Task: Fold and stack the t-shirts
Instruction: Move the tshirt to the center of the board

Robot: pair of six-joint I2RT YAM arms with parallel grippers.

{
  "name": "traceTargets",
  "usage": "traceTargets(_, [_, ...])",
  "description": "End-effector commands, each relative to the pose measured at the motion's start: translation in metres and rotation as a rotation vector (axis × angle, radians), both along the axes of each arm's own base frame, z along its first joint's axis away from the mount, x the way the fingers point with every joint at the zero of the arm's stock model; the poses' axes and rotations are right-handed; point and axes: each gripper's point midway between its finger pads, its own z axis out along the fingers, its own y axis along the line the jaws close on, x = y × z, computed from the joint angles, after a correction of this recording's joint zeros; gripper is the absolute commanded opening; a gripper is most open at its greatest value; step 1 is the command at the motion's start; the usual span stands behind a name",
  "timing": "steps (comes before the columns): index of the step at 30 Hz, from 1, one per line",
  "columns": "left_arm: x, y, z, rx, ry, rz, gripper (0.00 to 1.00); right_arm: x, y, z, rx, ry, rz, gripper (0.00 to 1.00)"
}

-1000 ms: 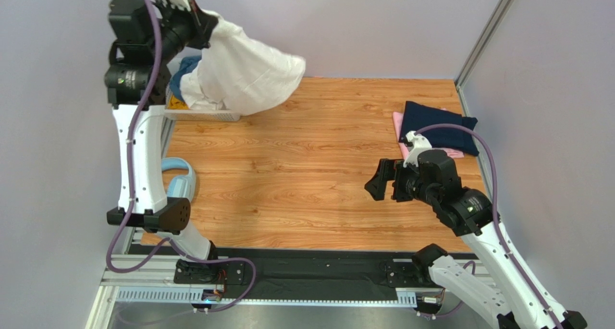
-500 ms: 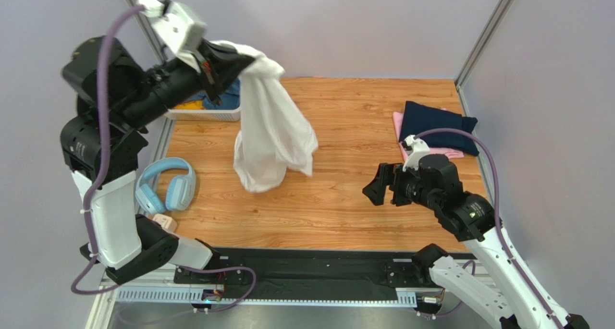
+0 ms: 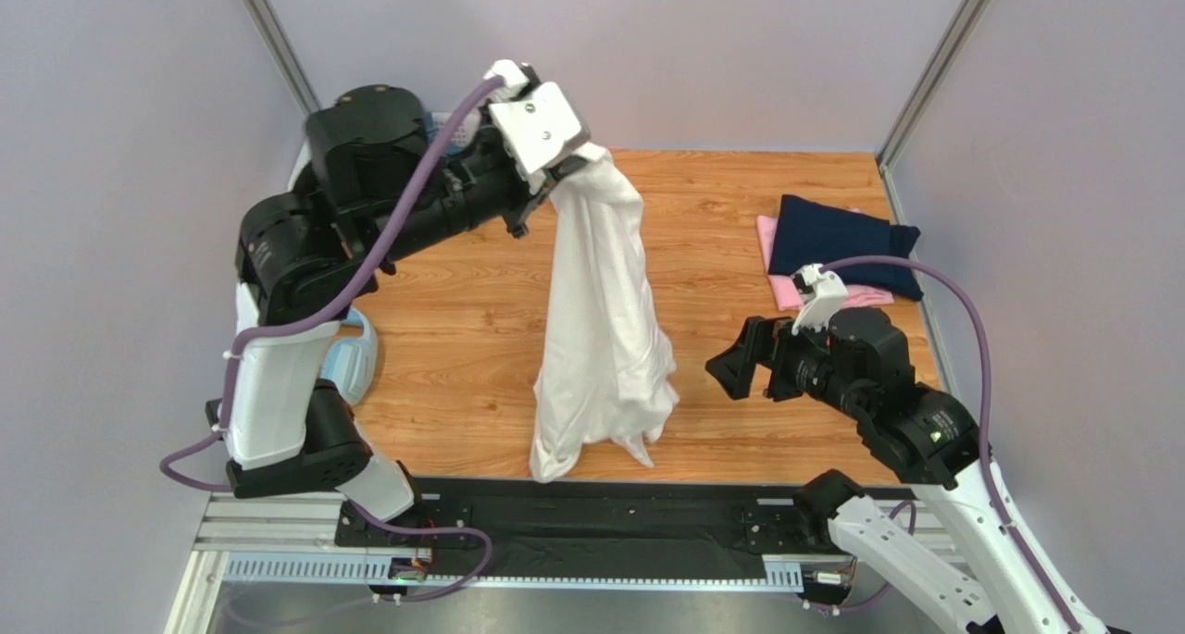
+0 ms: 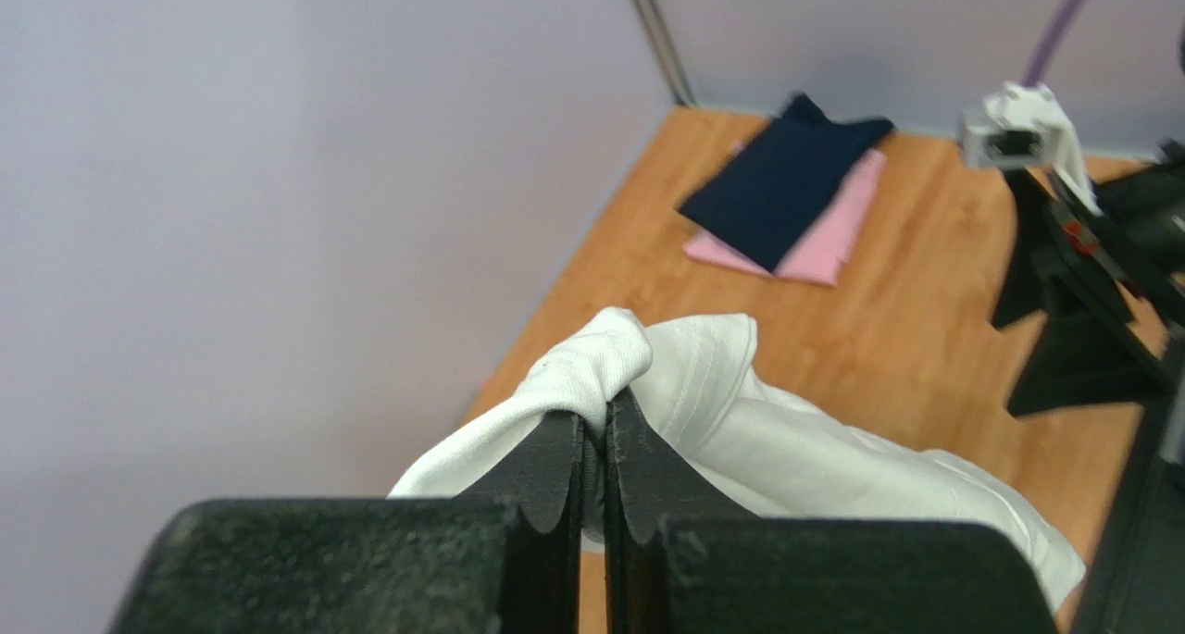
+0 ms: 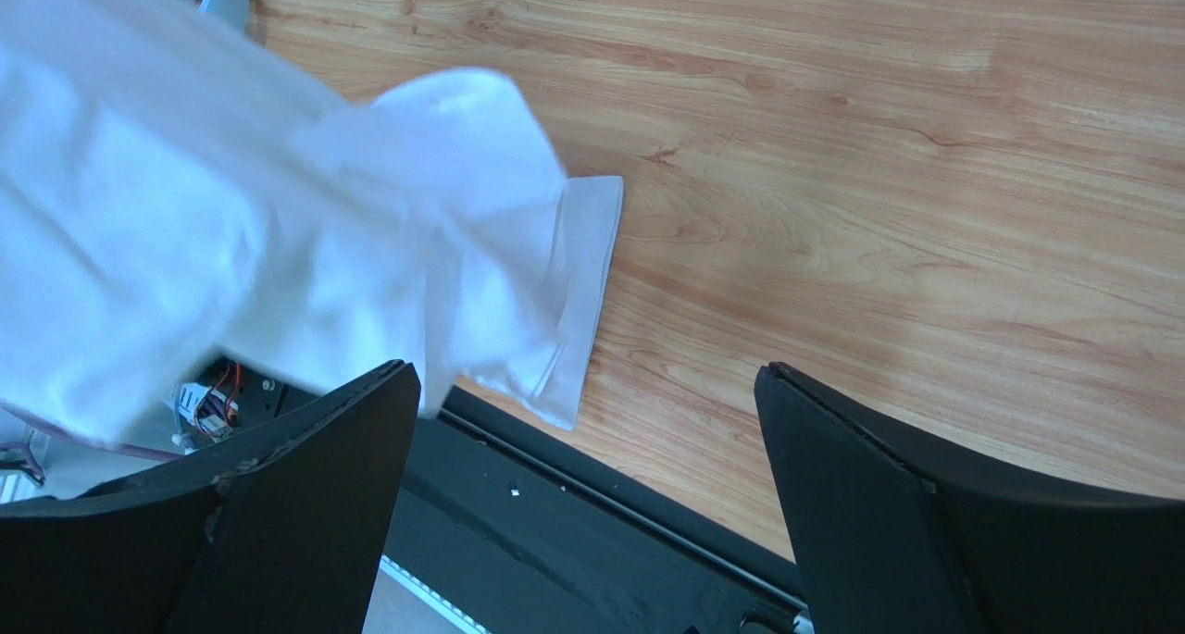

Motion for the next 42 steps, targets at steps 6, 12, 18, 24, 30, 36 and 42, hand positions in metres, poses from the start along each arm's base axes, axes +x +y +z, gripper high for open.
traceTargets(6, [-0.013,0.076,0.120,-0.226,-0.427,0.170,0.00,0.005,-0.001,0.018,0.007,-0.042,-0.019,1.00])
traceTargets(12, [0.007,0.017,0.037,0.007,-0.265,0.088,0.00,0.008,0.004,0.024,0.046,-0.044,-0.024,0.99])
traceTargets(18, [0.033,-0.003,0.034,0.031,-0.265,0.159,0.00,0.003,-0.003,0.026,0.031,-0.055,-0.037,0.99])
traceTargets(24, [0.045,-0.028,0.068,-0.045,-0.399,0.162,0.00,0.002,-0.010,0.032,0.012,-0.076,-0.050,0.99])
traceTargets(30, [0.030,-0.070,0.123,-0.167,-0.649,0.139,0.00,-0.002,-0.016,0.042,0.028,-0.108,-0.066,0.99])
traceTargets(36, [-0.001,-0.067,0.158,-0.260,-0.758,0.107,0.00,-0.005,-0.020,0.038,0.018,-0.106,-0.076,0.99])
traceTargets(42, [0.009,-0.050,0.048,0.011,-0.396,0.094,0.00,-0.004,-0.018,0.040,0.028,-0.120,-0.068,1.00])
